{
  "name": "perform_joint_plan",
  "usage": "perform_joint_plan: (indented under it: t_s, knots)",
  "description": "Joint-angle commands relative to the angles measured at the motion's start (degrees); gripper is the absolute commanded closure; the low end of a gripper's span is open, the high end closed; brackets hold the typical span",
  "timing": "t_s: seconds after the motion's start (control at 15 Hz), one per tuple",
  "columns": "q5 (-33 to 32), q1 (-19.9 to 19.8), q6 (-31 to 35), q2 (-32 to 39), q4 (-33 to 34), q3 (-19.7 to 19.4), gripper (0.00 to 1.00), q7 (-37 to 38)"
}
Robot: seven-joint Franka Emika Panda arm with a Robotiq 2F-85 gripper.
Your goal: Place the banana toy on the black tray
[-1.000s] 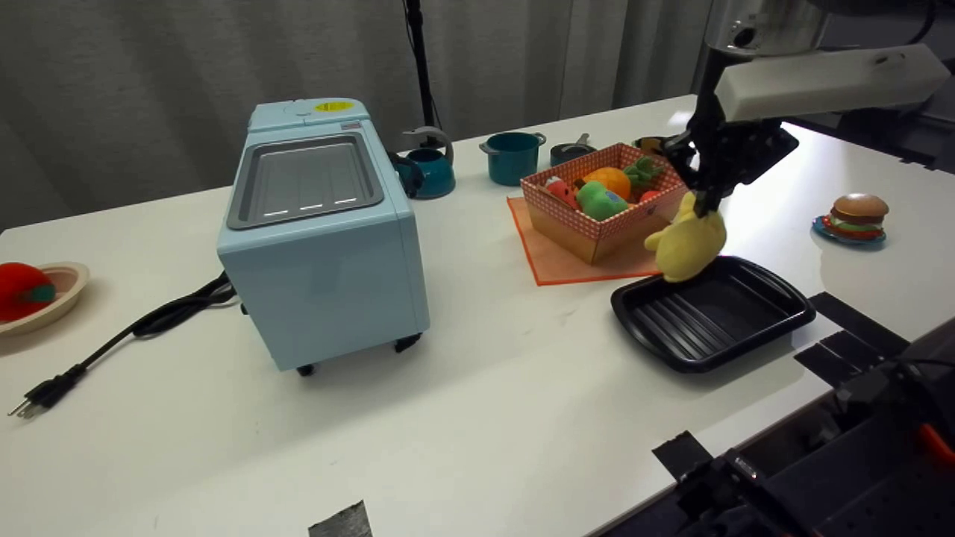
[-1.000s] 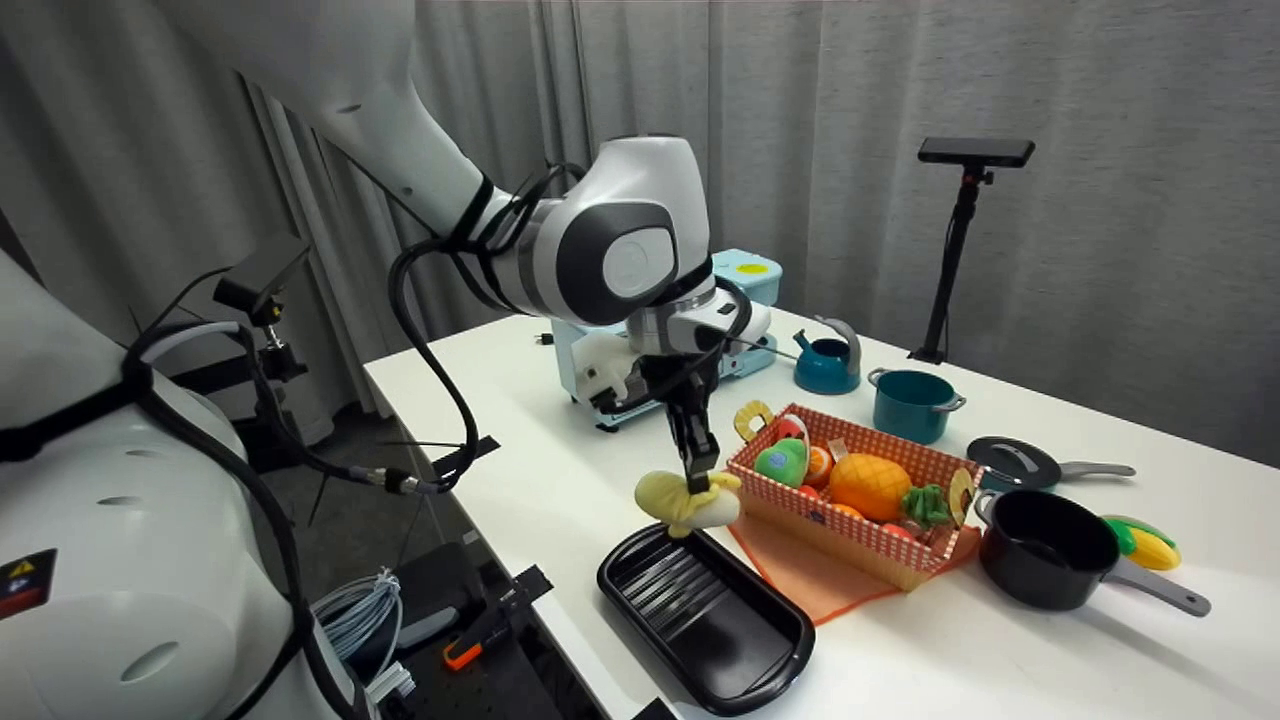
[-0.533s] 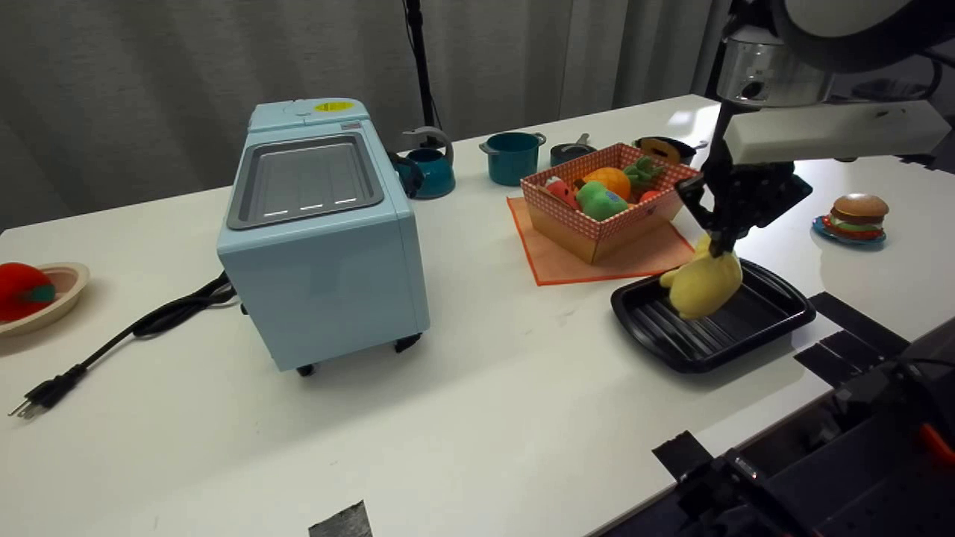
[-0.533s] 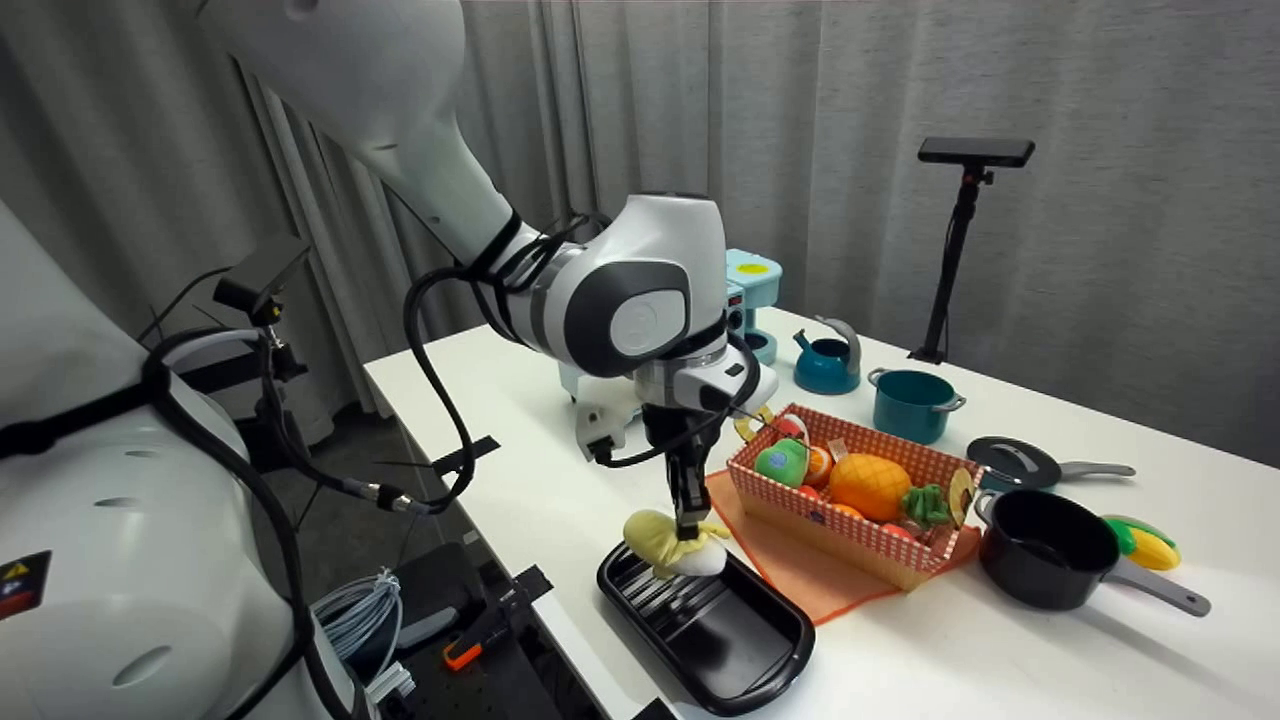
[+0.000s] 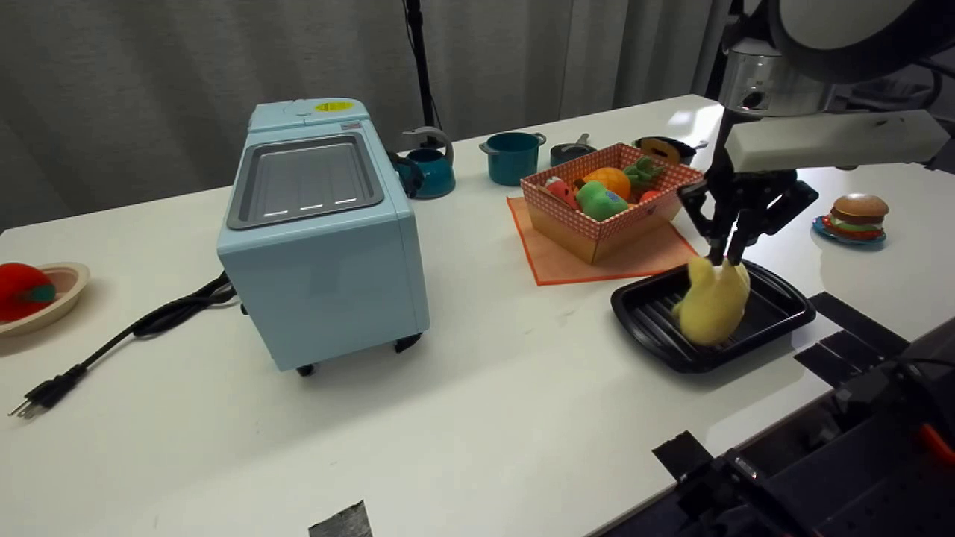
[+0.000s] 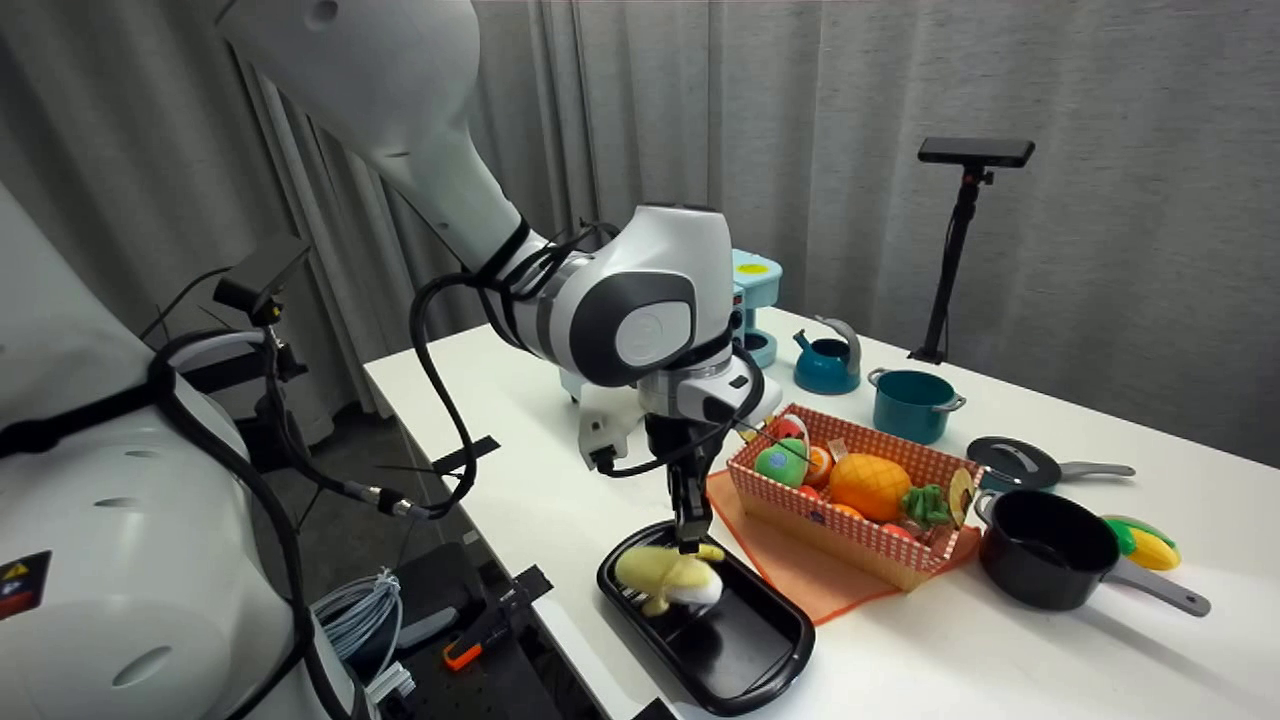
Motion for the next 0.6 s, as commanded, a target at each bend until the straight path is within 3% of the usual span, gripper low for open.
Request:
perform_joint_plan:
  t_s: [0.0, 0.4, 0.53]
  knots:
    - [1.4, -0.7, 0.8, 0.2, 0.3, -0.2, 0.49, -2.4]
    - [1.3, -0.5, 0.1, -1.4, -0.1, 0.1, 0.04, -2.5]
    - [1.0, -0.5, -0.1, -2.6, -0.4, 0.2, 0.0, -2.4]
